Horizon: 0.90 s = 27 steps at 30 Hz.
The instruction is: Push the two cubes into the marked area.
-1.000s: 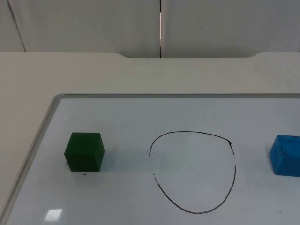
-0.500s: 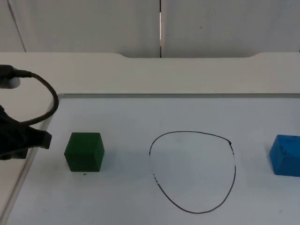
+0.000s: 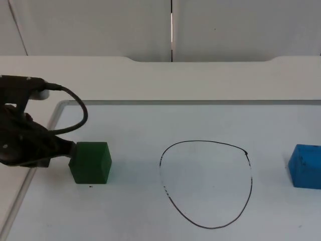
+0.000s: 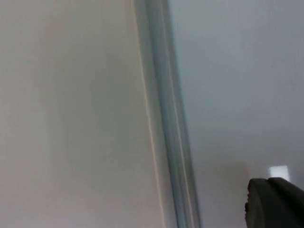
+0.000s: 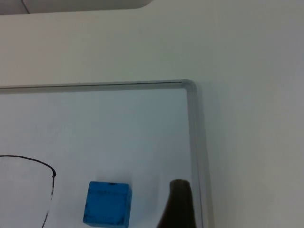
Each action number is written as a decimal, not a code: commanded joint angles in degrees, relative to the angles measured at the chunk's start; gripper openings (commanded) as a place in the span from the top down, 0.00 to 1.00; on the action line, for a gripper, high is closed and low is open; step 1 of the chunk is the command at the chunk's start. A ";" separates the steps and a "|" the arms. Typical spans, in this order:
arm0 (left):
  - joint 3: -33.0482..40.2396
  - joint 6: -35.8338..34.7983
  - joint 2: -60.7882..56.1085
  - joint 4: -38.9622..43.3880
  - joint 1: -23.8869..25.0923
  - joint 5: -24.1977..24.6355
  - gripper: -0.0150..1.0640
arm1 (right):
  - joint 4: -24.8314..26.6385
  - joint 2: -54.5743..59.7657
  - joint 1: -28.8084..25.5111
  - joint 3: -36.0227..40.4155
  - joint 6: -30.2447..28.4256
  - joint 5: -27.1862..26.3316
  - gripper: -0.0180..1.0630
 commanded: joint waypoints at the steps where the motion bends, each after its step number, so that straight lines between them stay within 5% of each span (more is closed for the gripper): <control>1: -0.76 0.17 0.14 -0.37 -0.91 0.48 0.99 | -0.12 -0.03 -0.30 -0.21 0.07 -0.30 0.41; 27: -0.77 0.05 0.14 -4.29 -6.07 1.43 0.99 | 0.61 -0.03 -0.30 -0.21 -0.06 -0.07 0.41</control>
